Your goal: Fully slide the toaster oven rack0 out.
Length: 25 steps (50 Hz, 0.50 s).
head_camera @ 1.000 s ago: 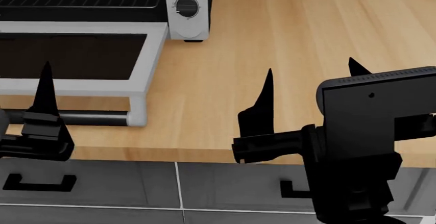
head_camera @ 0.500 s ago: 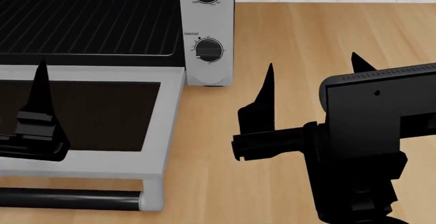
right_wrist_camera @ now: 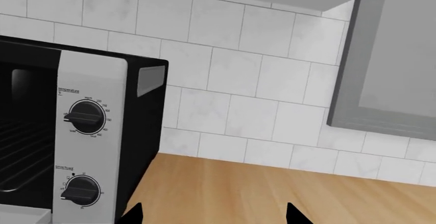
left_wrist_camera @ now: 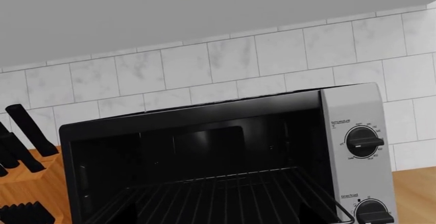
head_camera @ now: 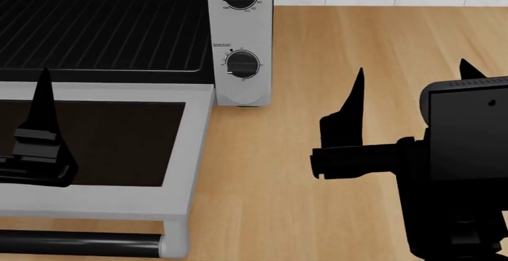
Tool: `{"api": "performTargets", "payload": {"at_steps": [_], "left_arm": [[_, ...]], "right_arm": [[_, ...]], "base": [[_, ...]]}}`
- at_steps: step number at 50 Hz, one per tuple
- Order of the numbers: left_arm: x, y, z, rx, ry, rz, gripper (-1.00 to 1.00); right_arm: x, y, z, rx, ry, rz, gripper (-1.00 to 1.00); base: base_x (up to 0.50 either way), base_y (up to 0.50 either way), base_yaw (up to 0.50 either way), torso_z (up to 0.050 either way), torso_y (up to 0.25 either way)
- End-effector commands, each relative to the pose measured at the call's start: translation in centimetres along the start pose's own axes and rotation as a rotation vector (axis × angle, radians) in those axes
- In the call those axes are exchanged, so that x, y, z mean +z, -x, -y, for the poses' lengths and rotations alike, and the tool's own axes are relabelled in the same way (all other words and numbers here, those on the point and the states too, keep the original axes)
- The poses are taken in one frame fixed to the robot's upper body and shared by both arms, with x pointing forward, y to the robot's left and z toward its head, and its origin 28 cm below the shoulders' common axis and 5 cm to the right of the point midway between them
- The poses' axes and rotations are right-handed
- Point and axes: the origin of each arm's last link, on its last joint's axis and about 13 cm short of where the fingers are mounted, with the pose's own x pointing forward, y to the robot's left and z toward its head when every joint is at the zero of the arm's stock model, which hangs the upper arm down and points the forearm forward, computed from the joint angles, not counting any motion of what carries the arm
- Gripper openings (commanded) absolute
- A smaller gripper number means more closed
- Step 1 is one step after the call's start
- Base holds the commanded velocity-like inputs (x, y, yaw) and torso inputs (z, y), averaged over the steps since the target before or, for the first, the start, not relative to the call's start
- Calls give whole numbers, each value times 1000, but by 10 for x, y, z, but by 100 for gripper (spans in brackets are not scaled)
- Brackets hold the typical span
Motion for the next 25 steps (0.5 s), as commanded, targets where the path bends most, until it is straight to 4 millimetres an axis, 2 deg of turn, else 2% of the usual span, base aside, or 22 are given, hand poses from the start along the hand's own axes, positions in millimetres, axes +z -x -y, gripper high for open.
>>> {"api": "performTargets", "payload": {"at_steps": [1, 10, 25], "left_arm": [[0, 1, -1, 2, 2, -2, 100], [0, 1, -1, 0, 2, -1, 100], [1, 2, -1, -5, 4, 3, 100]], "right_arm": [[1, 1, 2, -12, 6, 2, 100], [1, 2, 2, -11, 5, 6, 100], [1, 2, 2, -6, 7, 10, 100]], "base": [[0, 0, 0, 0, 0], [0, 0, 0, 0, 0], [294, 0, 0, 0, 0]]}}
